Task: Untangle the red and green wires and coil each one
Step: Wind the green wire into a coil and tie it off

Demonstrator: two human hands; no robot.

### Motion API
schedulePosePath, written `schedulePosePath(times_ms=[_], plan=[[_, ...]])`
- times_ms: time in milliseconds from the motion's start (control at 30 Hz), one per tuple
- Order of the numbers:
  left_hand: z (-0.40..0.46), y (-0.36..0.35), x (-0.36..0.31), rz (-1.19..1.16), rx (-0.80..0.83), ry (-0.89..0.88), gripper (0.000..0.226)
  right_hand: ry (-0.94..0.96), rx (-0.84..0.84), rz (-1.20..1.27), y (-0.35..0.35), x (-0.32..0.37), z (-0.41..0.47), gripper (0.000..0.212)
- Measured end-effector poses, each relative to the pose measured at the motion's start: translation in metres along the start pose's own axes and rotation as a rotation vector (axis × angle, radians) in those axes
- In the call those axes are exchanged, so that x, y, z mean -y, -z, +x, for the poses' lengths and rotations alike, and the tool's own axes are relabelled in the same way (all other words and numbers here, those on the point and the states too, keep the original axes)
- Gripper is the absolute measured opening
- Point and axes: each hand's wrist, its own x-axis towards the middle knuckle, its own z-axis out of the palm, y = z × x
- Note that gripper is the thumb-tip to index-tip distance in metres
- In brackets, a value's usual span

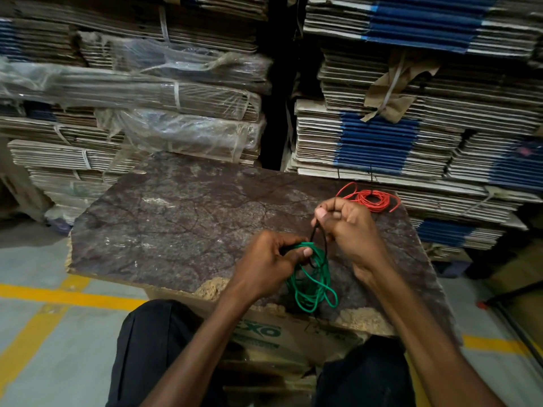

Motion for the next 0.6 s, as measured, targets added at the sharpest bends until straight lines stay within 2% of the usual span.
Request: schedulePosePath(times_ms=[167,267,400,500,600], plan=[[-0.005,-0.001,-0.004,-0.032,-0.005,-0.018,0.013,0.134,-0.198,-0.017,0.007,0.012,0.017,0.013],[-0.001,0.004,-0.007,-0.056,-0.013,-0.007,0.017,0.182,-0.217,0.063,0.008,0.021,0.018,0.007],[0.003,0.012,-0.012,-0.040,0.020,-0.009,0.011,0.182,-0.242,0.152,0.002,0.029,0.017,0.005],[0.008,0.014,-0.007,0.065,0.036,-0.007,0.015,0.192,-0.249,0.167,0.001,0.039,0.017,0.010],[0.015,0.021,-0.003,0.146,-0.042,-0.009,0.016,0.258,-0.182,0.171,-0.002,0.053,0.007,0.010]])
